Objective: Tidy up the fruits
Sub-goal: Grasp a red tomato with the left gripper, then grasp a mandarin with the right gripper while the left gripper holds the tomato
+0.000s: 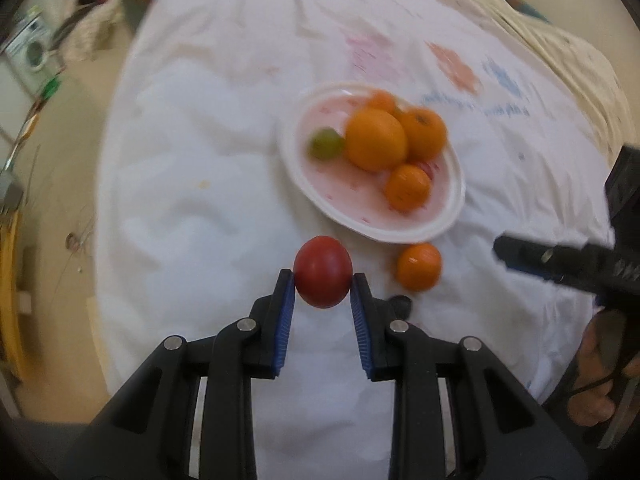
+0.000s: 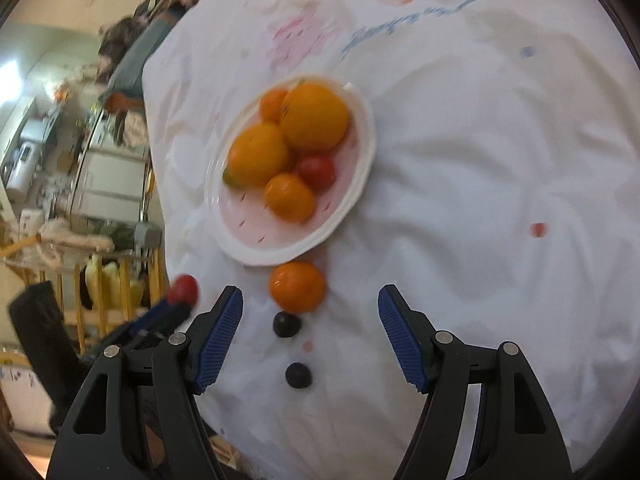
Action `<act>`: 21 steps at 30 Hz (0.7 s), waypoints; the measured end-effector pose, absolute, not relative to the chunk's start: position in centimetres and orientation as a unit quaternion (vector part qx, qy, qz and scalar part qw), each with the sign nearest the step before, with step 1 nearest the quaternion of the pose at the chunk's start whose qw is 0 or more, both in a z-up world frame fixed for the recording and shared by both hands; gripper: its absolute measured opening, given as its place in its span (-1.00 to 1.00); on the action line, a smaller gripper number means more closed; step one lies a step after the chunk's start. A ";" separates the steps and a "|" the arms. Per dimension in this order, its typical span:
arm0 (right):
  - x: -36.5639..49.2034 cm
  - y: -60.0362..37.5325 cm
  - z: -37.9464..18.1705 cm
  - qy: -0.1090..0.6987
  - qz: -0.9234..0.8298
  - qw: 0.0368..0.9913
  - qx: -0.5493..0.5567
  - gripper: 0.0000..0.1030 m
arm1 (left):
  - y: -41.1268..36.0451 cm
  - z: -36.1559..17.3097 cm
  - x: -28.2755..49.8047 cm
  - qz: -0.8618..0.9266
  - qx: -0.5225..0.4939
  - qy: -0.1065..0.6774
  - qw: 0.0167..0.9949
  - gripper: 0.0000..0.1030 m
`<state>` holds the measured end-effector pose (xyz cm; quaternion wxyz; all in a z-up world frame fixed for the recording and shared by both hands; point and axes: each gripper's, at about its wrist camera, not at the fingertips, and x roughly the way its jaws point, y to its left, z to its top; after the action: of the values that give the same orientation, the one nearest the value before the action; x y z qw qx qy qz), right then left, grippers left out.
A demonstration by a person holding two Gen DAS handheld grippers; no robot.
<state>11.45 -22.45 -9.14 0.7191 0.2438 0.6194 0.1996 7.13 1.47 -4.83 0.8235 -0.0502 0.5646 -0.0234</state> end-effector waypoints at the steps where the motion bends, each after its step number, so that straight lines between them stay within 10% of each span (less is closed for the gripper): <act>1: 11.8 -21.6 -9.5 0.628 0.206 0.714 0.231 0.42 | 2.0 -4.6 7.1 -0.017 -0.057 0.561 0.826 -0.52; 12: 13.4 -15.6 -13.1 0.667 0.241 0.695 0.118 0.34 | 3.8 -4.9 7.3 0.015 -0.086 0.557 0.826 -0.52; 21: 13.3 -16.0 -12.7 0.657 0.251 0.702 0.109 -0.13 | 2.8 -5.0 7.6 0.004 -0.074 0.555 0.828 -0.52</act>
<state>13.33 -16.00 -12.66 0.7025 0.1093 0.6571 0.2507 7.61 2.81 -5.05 0.8282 -0.0743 0.5554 0.0043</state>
